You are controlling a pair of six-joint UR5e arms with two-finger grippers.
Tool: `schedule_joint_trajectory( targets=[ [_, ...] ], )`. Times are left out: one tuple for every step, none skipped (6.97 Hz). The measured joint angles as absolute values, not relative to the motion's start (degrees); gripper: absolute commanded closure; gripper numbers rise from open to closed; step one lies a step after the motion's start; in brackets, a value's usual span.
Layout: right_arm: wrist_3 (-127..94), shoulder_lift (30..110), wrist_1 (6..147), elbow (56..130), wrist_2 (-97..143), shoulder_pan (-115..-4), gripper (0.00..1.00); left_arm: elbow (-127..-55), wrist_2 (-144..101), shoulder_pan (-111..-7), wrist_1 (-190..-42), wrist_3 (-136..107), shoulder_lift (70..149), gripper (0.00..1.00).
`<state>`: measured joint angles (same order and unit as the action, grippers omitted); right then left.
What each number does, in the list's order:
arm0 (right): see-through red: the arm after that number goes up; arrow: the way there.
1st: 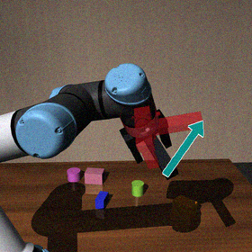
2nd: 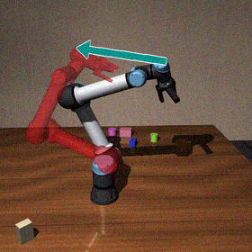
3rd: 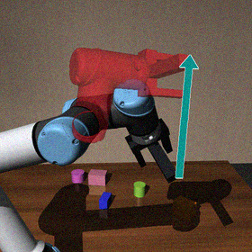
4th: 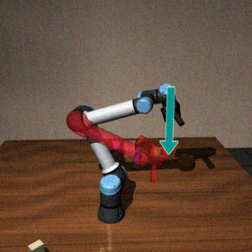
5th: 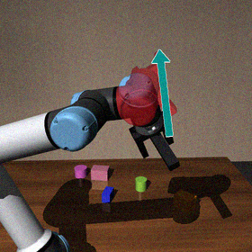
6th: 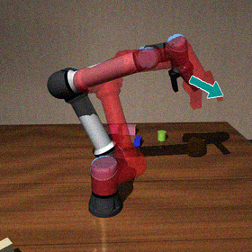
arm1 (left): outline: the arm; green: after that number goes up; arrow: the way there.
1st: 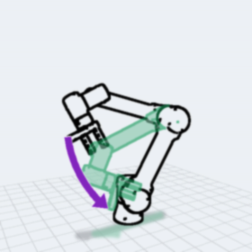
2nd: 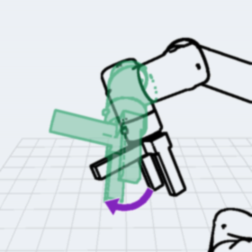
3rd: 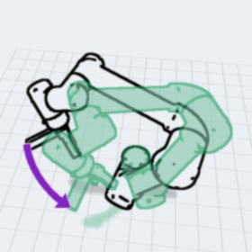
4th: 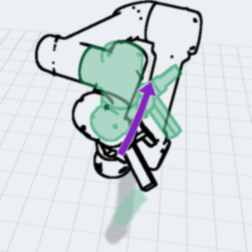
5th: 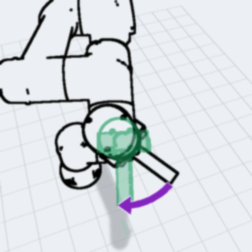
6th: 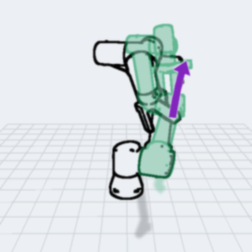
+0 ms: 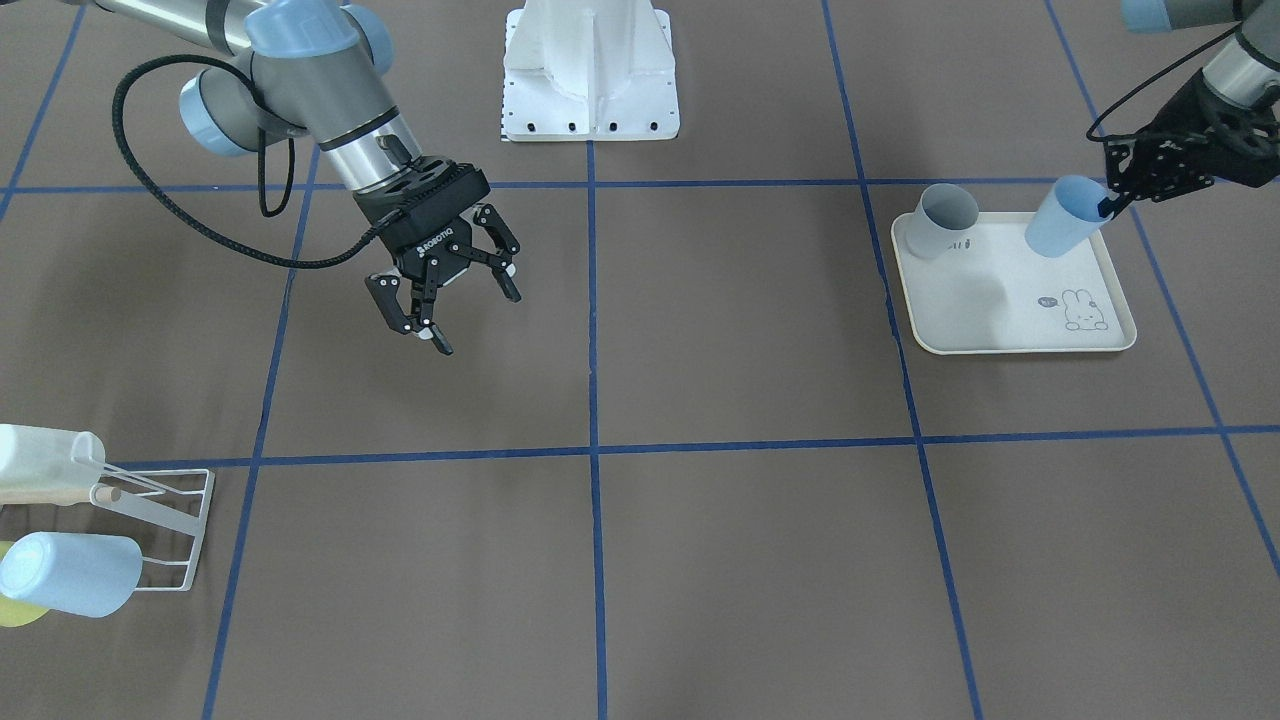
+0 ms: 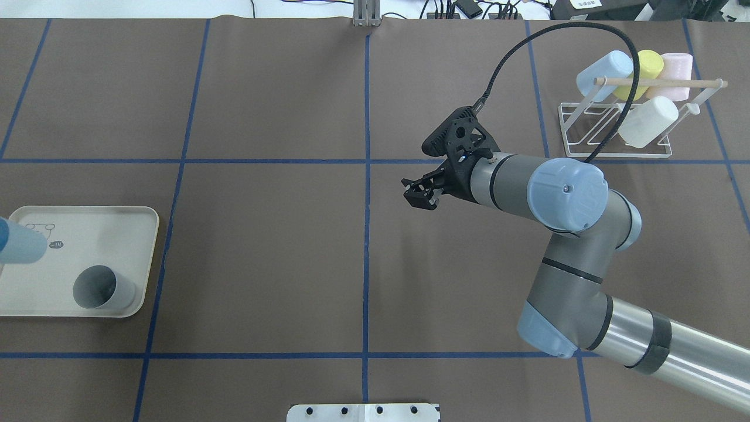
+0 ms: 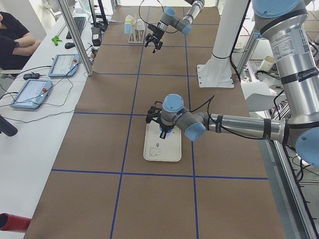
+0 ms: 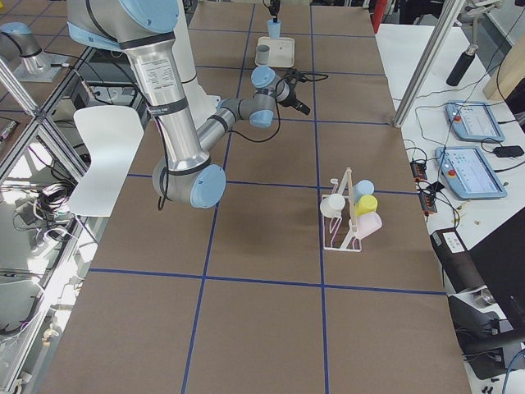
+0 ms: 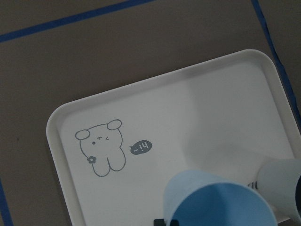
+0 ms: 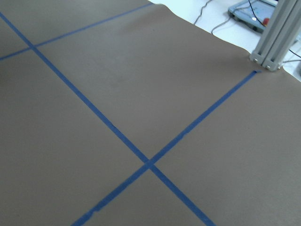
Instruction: Transfer IKEA cup to right arm and place on rack
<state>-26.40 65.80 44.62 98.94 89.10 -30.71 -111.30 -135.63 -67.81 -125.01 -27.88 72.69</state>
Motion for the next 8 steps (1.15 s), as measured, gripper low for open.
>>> schedule_joint_trajectory(
  targets=[
    [-26.38,65.09,37.05,95.75,89.06,-29.97,0.01,-111.53,-140.54,-71.99,-120.60,-29.32,77.52,1.00],
    [-26.37,64.69,29.89,93.12,88.88,-29.40,0.01,-111.92,-143.66,-73.83,-117.77,-34.93,82.45,1.00],
    [-26.37,64.44,23.91,91.37,88.45,-28.86,0.01,-112.42,-145.10,-74.28,-117.28,-44.28,87.58,1.00],
    [-26.37,63.99,20.51,90.61,88.11,-28.02,0.01,-112.67,-145.62,-73.03,-119.63,-53.78,91.23,1.00],
    [-26.38,63.09,19.13,90.32,87.94,-27.17,0.01,-112.53,-145.72,-70.02,-124.80,-63.20,93.50,1.00],
    [-26.27,62.44,18.65,90.06,87.90,-26.47,0.02,-112.09,-145.59,-66.52,-130.43,-72.57,96.05,1.00],
    [-25.38,62.33,17.79,89.68,87.95,-25.83,0.05,-111.67,-145.13,-62.98,-133.64,-80.47,99.52,1.00],
    [-22.94,62.38,15.72,89.18,88.06,-24.95,0.05,-111.20,-143.98,-59.06,-134.92,-86.53,103.35,1.00]
  ],
)
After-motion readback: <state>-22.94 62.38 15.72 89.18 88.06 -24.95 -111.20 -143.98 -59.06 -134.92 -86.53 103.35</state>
